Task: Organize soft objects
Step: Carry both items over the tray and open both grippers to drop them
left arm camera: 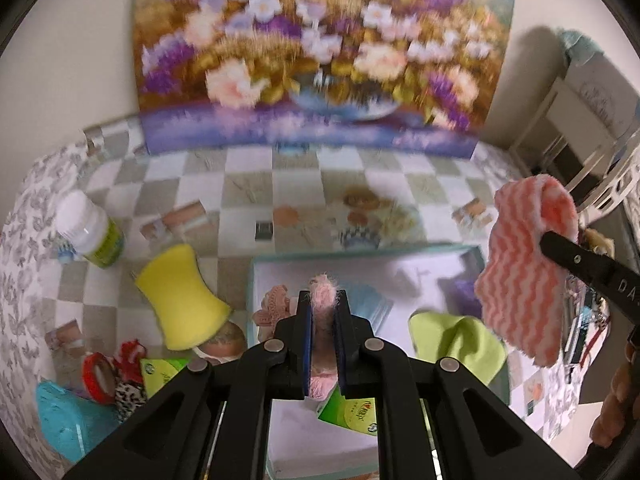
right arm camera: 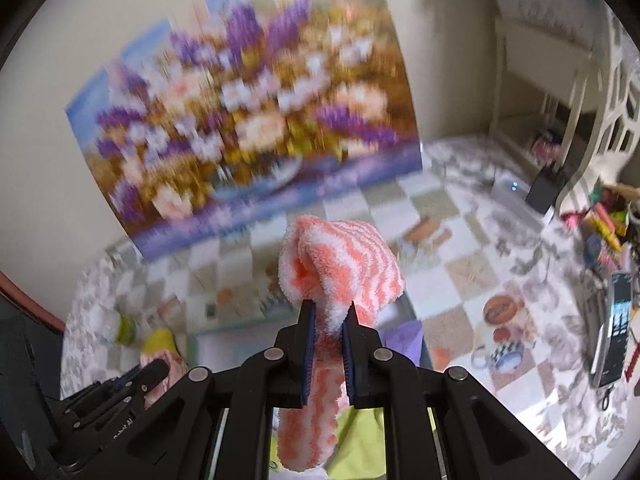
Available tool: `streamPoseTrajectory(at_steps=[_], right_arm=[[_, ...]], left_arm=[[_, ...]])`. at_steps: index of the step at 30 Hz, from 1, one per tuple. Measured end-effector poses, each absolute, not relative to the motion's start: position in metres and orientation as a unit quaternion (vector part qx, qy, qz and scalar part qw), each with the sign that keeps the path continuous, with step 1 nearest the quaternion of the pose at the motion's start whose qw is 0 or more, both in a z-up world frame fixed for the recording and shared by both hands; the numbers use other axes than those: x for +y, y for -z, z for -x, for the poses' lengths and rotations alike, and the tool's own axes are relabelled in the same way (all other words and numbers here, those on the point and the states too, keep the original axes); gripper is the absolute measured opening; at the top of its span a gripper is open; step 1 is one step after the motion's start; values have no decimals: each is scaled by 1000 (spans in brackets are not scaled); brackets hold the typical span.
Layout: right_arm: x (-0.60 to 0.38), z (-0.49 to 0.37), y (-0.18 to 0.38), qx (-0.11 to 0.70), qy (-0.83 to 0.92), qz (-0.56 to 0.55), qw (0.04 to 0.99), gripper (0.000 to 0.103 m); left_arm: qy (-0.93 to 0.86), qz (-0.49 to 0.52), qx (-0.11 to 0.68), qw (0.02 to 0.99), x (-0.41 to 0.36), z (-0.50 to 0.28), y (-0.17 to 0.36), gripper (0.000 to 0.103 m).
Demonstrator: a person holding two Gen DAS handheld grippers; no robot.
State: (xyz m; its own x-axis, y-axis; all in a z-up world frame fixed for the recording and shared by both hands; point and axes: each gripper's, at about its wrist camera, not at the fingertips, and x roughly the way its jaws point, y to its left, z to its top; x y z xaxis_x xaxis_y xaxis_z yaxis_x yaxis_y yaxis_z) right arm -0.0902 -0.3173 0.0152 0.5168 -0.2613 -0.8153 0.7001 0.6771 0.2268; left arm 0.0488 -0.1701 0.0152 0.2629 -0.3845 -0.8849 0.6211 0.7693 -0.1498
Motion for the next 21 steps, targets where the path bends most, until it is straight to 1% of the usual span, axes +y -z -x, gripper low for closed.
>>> streamPoseTrajectory(at_steps=[7, 11, 14, 16, 17, 18, 19, 21], right_arm=[[-322, 76, 39, 454, 277, -299, 792, 13], [-323, 72, 59, 476, 274, -303, 779, 16], [-324, 70, 67, 487, 273, -306, 771, 17], [-323, 69, 66, 487, 274, -304, 771, 18], [-323, 68, 64, 487, 275, -302, 772, 20], [-323, 68, 63, 487, 277, -299, 772, 25], [-322, 68, 61, 487, 278, -298, 772, 28], [-322, 67, 59, 489, 281, -296, 771, 43]], left_arm=[[301, -136, 555, 763, -178, -54, 31, 10], [296, -139, 574, 750, -182, -54, 48, 11], [290, -141, 585, 744, -184, -53, 55, 22], [284, -147, 583, 747, -184, -53, 54, 41], [282, -145, 582, 749, -183, -53, 53, 45], [282, -142, 580, 751, -182, -54, 51, 51], [281, -138, 578, 753, -181, -55, 48, 54], [278, -133, 574, 759, -179, -58, 41, 59]])
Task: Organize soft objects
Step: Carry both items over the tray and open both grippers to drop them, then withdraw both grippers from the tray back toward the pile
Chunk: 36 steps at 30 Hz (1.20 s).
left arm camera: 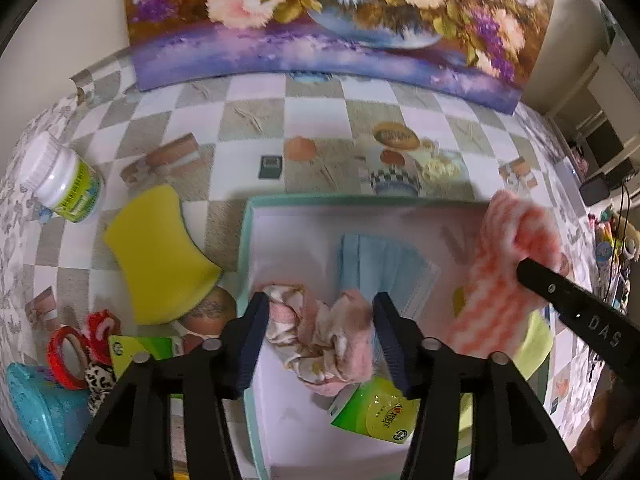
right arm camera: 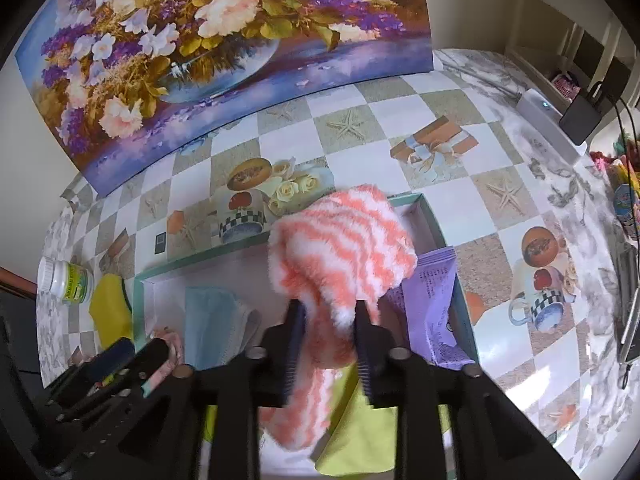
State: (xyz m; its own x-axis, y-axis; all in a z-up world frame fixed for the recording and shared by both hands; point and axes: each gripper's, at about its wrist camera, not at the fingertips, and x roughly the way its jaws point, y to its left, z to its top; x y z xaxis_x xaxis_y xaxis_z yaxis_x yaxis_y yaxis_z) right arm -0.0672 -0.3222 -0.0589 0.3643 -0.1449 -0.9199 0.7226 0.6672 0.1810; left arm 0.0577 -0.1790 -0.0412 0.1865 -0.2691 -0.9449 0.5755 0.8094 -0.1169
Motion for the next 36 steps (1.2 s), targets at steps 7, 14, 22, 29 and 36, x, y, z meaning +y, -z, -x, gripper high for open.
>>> streamPoseTrajectory(at_steps=[7, 14, 22, 29, 36], right_arm=[[-319, 69, 35, 481, 298, -272, 778, 61], [-313, 72, 8, 465, 316, -243, 790, 83], [-311, 75, -5, 459, 340, -222, 790, 103], [-304, 68, -2, 465, 335, -223, 789, 103], [-279, 41, 10, 484, 296, -226, 792, 103]], left_arm=[[268, -124, 555, 778, -168, -66, 14, 71], [253, -116, 526, 804, -149, -75, -15, 84], [223, -109, 521, 817, -129, -89, -18, 86], [204, -100, 533, 815, -115, -101, -9, 86], [157, -97, 543, 819, -86, -118, 0, 86]])
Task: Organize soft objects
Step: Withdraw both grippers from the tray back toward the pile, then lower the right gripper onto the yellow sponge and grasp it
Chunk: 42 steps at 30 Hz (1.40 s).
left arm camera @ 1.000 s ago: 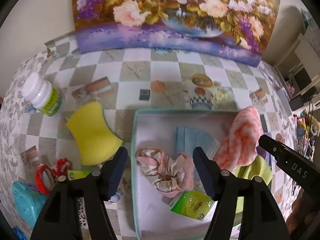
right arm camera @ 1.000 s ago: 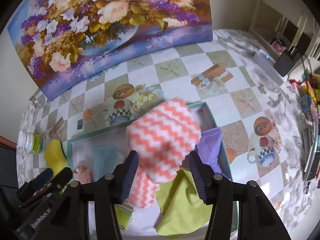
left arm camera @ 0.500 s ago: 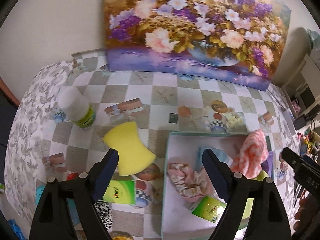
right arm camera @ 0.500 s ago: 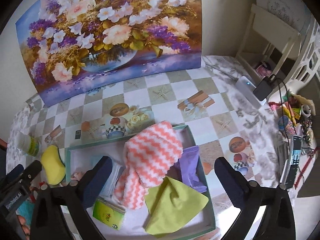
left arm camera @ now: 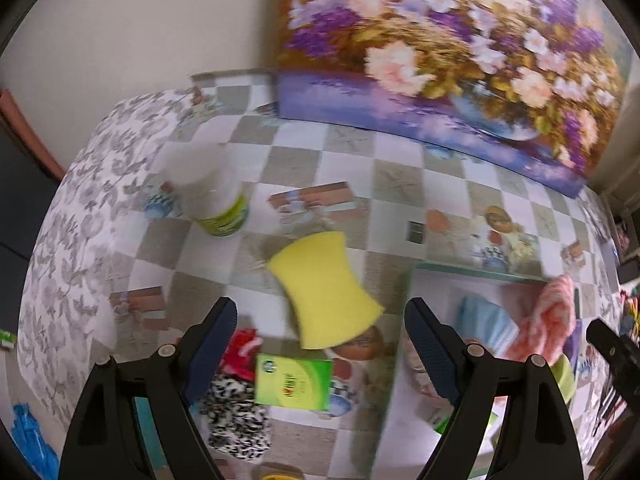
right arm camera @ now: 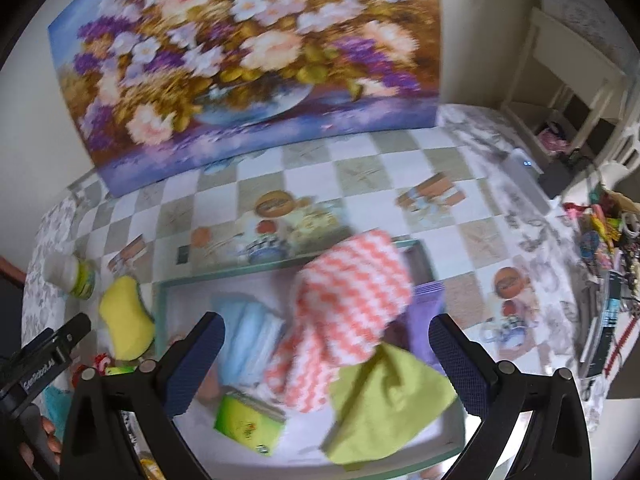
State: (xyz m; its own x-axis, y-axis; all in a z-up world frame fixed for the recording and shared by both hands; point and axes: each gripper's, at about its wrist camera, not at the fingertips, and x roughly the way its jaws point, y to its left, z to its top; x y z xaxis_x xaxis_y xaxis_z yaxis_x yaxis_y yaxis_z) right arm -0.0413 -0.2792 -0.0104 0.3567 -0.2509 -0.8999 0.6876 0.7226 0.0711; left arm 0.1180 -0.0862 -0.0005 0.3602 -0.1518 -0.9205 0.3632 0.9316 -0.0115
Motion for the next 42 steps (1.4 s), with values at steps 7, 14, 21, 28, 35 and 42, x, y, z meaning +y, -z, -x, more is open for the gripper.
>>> streamPoseTrajectory(at_steps=[7, 14, 21, 28, 35, 42], right_arm=[[-241, 11, 18, 493, 249, -217, 805, 103], [-205, -21, 22, 491, 216, -188, 823, 103], [-175, -49, 35, 500, 164, -182, 831, 103], [-152, -74, 65, 520, 129, -163, 828, 103], [-132, -89, 79, 516, 100, -124, 841, 103], [-121, -100, 93, 520, 81, -115, 843, 101]], left_arm=[[129, -69, 555, 819, -51, -131, 7, 86], [107, -33, 563, 819, -13, -145, 11, 86], [101, -33, 578, 809, 4, -156, 25, 86], [93, -31, 594, 799, 10, -165, 43, 86], [84, -25, 606, 790, 13, -174, 60, 86], [73, -18, 611, 788, 17, -182, 70, 86]])
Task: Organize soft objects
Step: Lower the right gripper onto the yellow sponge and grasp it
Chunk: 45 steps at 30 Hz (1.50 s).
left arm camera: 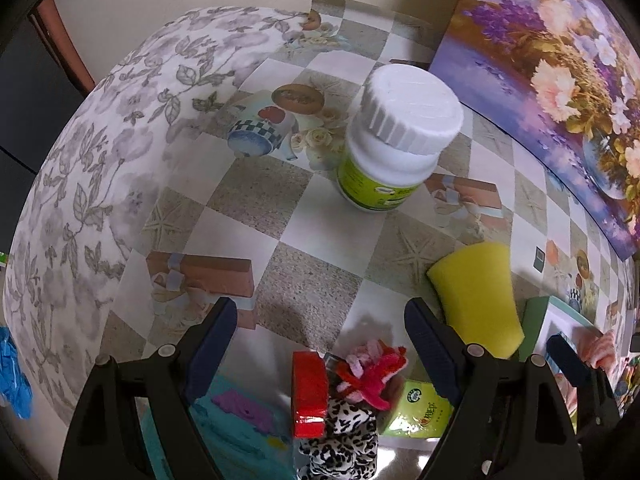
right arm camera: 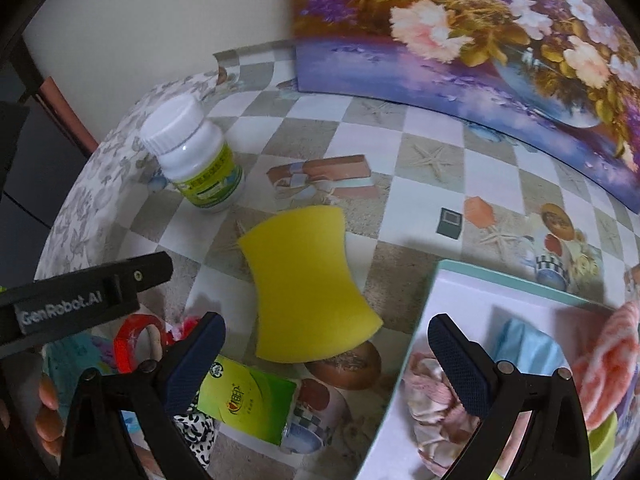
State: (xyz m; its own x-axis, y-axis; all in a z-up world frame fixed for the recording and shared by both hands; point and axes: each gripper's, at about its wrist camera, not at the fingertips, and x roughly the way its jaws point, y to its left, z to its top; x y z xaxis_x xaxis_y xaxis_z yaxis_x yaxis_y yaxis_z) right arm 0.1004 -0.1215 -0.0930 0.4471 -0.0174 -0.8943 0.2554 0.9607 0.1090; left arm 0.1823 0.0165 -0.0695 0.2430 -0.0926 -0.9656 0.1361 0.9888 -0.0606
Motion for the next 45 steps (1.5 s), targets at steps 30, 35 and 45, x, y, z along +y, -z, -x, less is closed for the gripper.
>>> streamPoseTrajectory(at_steps=[30, 35, 45], right_arm=[[-110, -125, 130, 545, 76, -88, 831, 85], [-110, -124, 128, 544, 87, -78, 831, 75], [-119, -117, 113, 532, 85, -103, 836, 72]], left_arm=[[69, -21, 616, 784, 23, -188, 80, 86], [71, -21, 615, 785, 23, -187, 79, 86], [75, -26, 610, 788, 19, -184, 73, 86]])
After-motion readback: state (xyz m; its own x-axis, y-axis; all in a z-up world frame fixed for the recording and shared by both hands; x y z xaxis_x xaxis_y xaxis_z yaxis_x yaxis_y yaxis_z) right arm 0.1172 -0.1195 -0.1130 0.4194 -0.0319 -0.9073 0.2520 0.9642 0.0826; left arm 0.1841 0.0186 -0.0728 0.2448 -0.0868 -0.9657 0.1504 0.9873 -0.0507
